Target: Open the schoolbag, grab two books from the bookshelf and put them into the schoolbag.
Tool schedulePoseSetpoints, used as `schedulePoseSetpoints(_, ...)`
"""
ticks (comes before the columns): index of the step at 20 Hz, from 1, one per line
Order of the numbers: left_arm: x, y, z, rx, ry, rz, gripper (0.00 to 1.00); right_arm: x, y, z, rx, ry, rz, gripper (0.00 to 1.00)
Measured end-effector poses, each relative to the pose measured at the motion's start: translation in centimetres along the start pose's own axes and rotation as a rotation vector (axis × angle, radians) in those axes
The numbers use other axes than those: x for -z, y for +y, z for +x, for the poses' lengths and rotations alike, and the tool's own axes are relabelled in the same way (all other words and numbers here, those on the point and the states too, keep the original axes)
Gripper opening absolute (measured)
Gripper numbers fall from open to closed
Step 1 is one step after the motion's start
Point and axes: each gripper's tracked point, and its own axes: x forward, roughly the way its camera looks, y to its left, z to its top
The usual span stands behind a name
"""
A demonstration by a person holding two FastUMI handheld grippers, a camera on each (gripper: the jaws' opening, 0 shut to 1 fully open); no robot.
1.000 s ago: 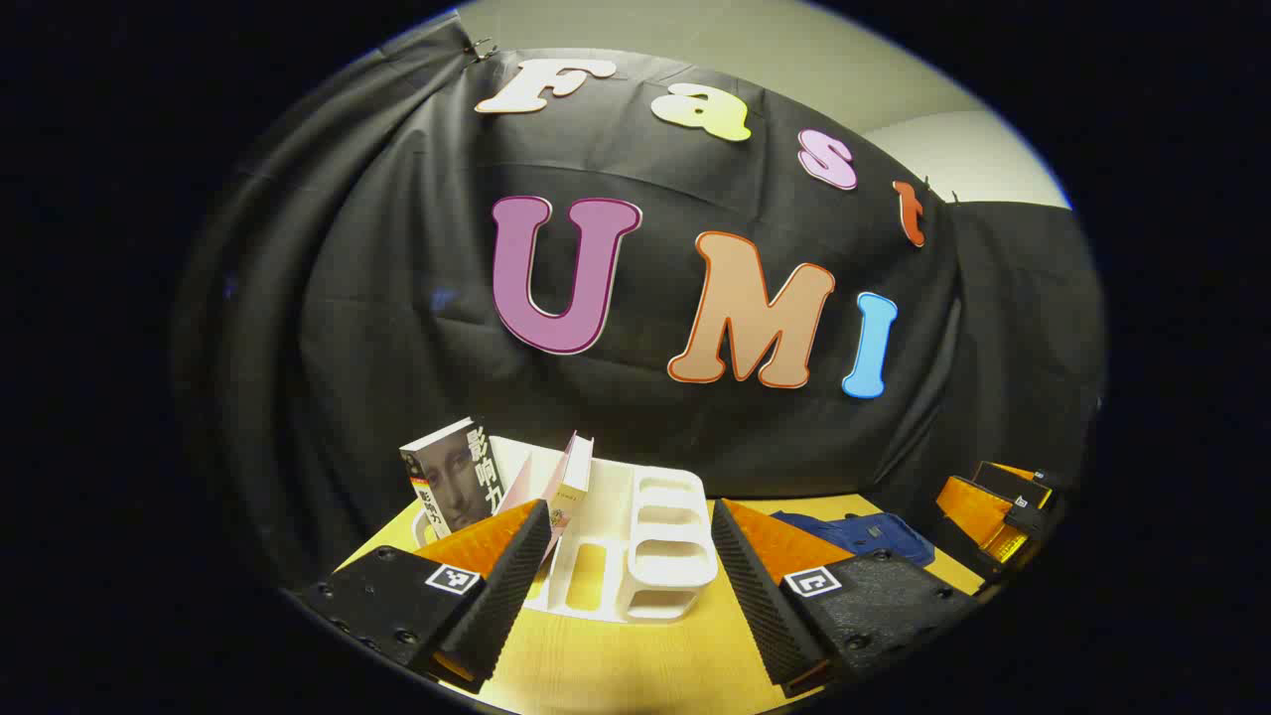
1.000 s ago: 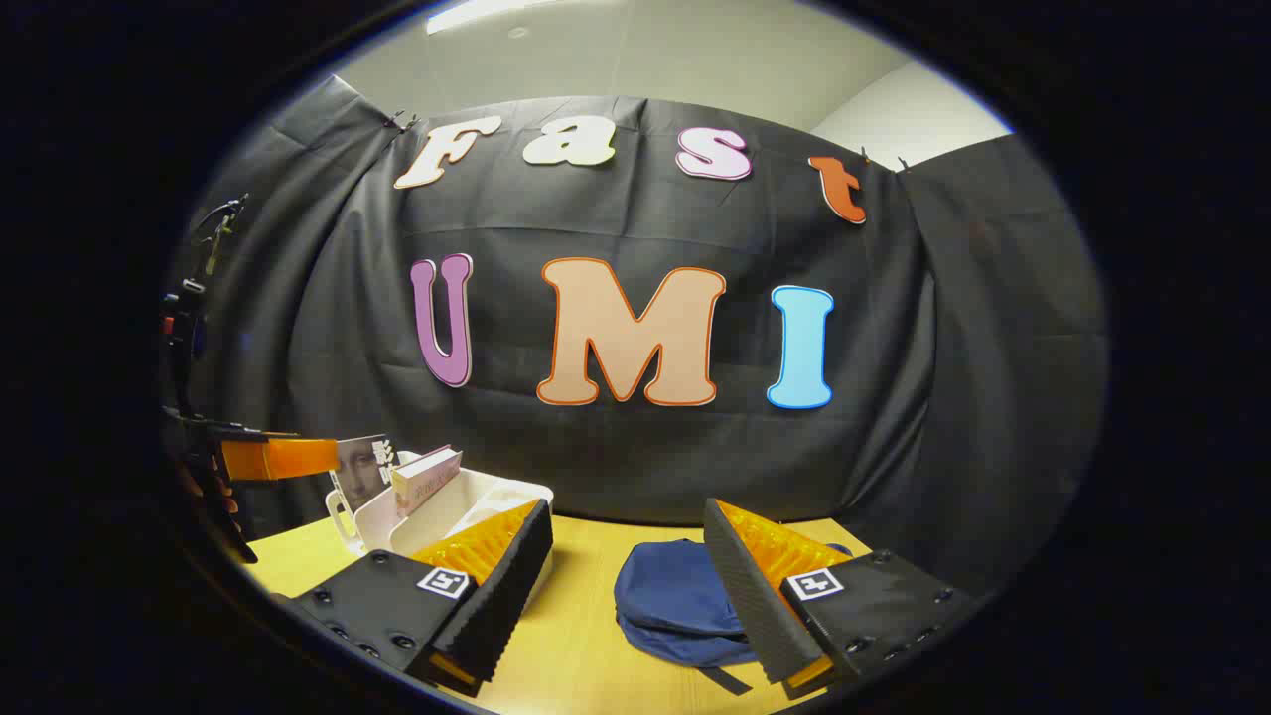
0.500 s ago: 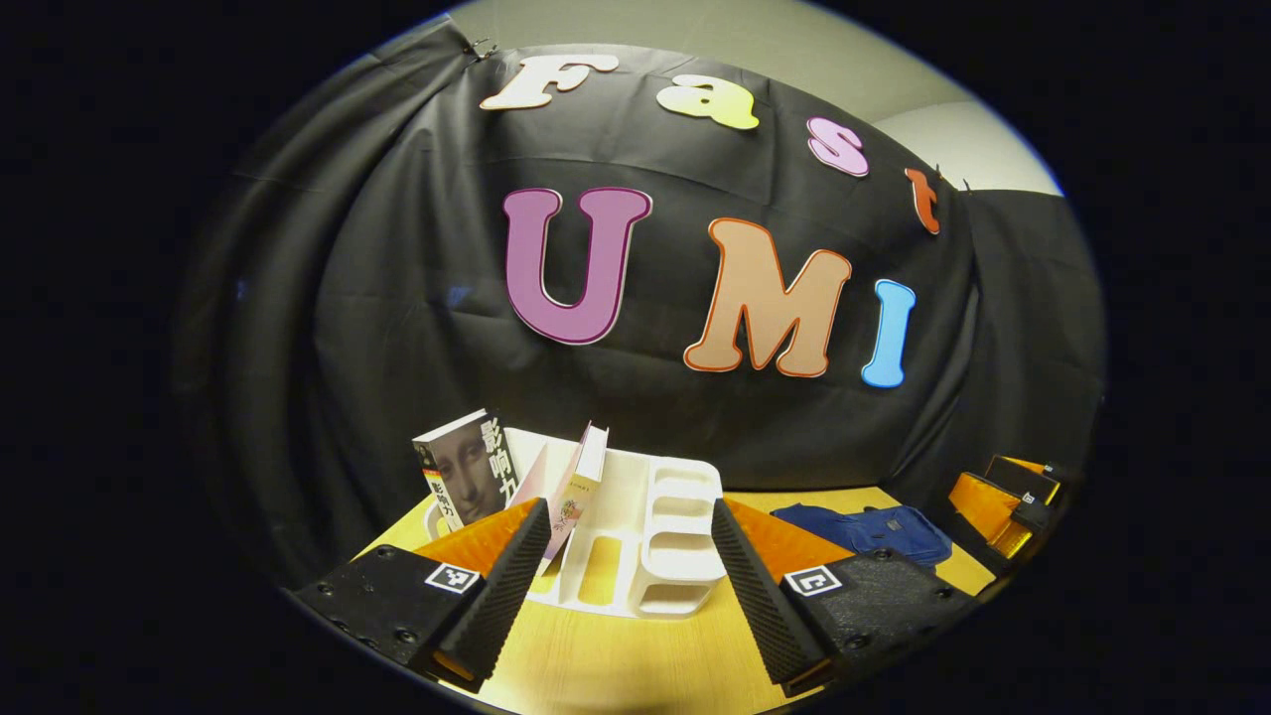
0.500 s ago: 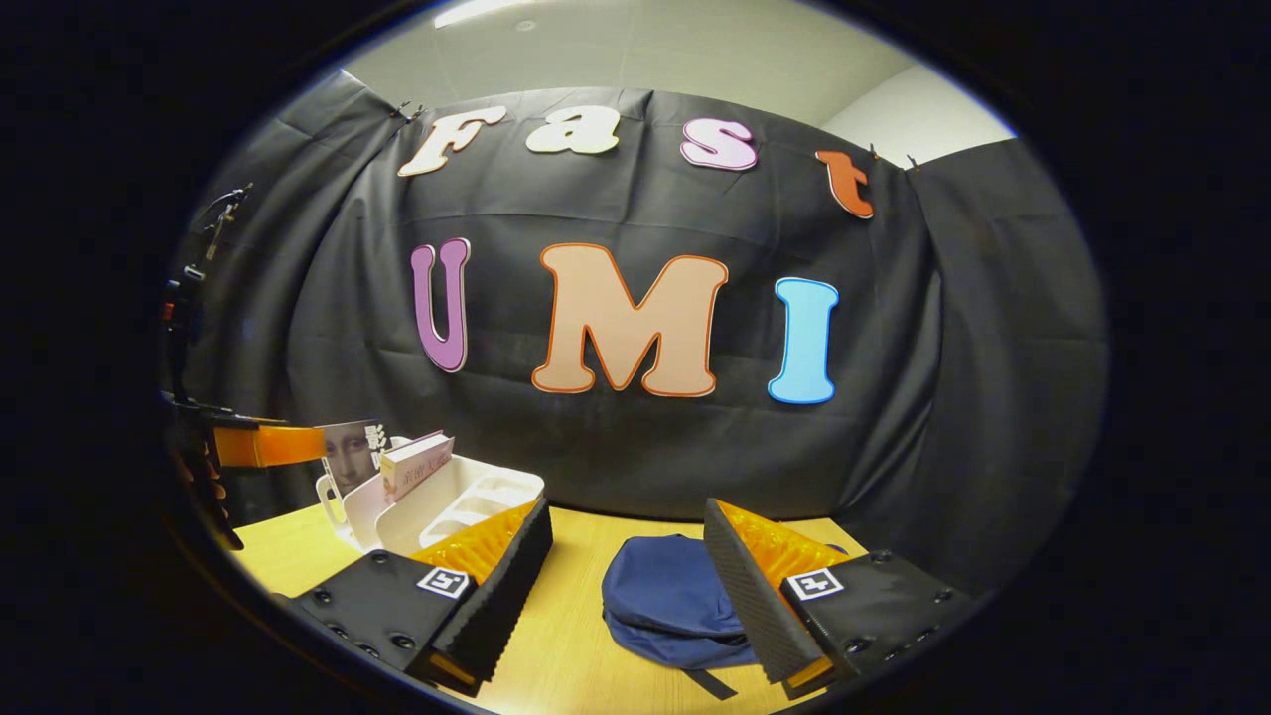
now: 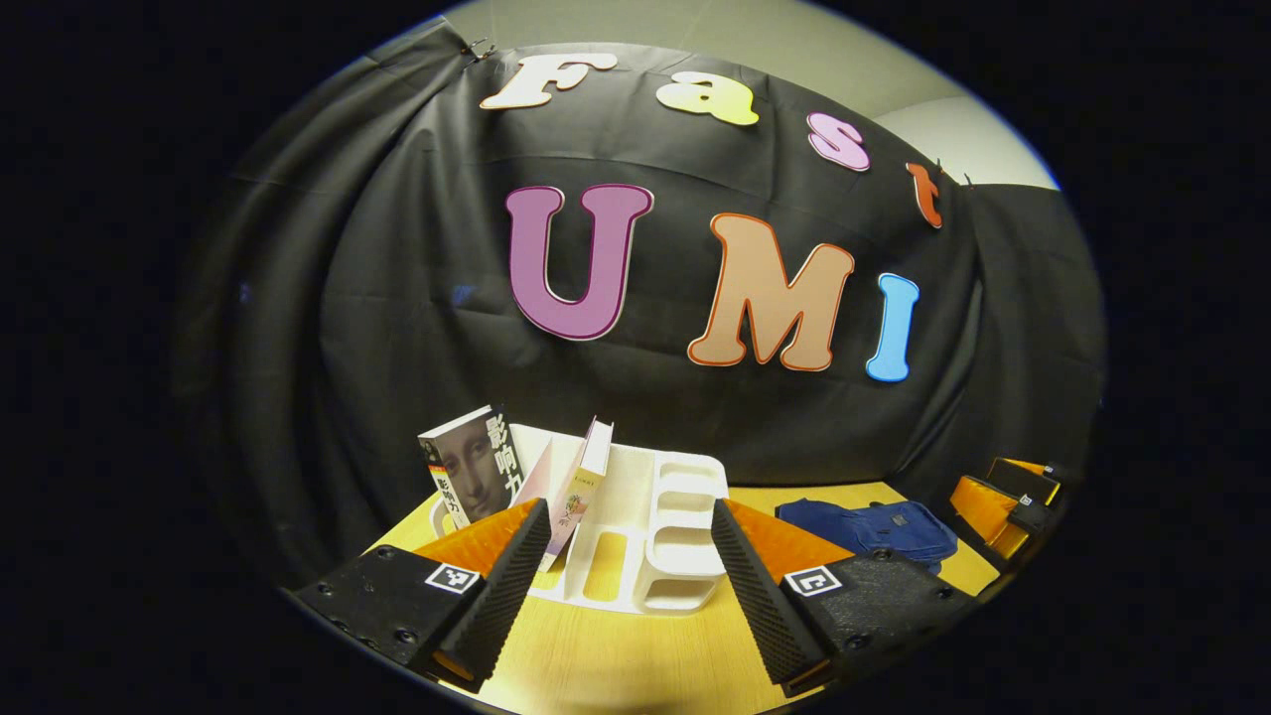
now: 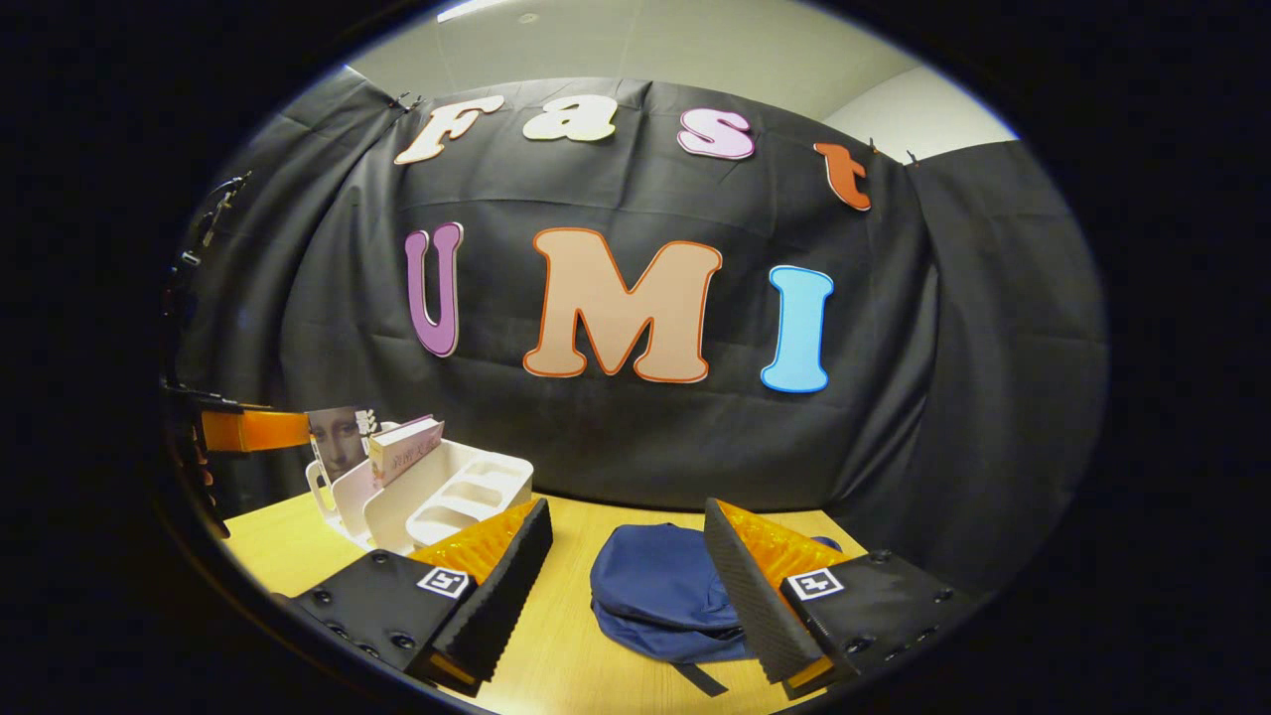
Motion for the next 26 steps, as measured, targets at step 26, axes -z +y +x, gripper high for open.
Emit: schedulePoseSetpoints(26,1.5,2.5,-0.4,-0.098,0.054,0.058,0.95,18.8,-3.8,6.9,0.023,0.299,-0.885,0.92)
